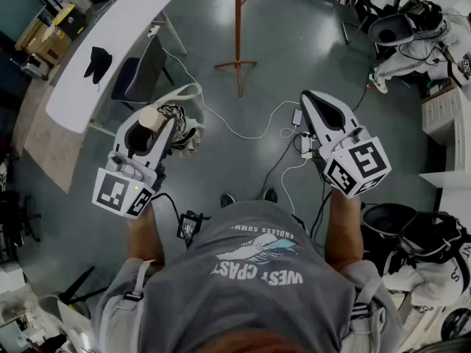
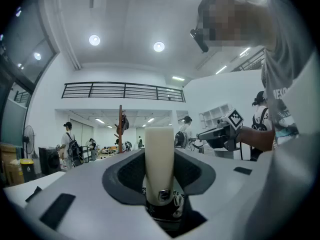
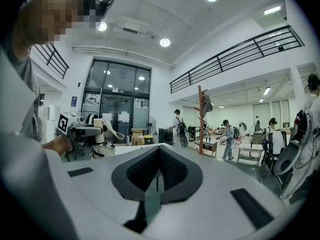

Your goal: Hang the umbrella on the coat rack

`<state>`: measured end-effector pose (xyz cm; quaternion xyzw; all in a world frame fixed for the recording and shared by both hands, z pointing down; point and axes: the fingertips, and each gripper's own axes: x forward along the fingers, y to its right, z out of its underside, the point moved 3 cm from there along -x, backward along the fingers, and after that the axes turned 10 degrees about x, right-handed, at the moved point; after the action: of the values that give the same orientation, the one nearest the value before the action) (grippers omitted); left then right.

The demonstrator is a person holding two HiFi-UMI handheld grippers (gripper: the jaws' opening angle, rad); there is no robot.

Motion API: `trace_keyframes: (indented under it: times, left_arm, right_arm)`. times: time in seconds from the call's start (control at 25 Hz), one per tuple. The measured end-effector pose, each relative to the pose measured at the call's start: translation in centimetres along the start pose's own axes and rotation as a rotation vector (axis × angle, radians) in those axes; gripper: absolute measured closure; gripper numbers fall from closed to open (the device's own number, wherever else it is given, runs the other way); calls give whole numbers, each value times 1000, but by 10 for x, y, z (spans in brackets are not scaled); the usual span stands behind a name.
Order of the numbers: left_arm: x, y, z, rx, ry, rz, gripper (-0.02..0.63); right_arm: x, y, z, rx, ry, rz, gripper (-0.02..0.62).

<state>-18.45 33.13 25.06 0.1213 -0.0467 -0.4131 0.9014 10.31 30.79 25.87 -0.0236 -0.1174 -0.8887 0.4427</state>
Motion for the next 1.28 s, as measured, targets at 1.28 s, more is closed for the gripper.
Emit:
trace_keyframes:
  times: [1.28]
  left_arm:
    - [59, -29, 25, 7, -89, -110, 440]
  right_arm:
    - [86, 80, 0, 88, -6, -92, 567]
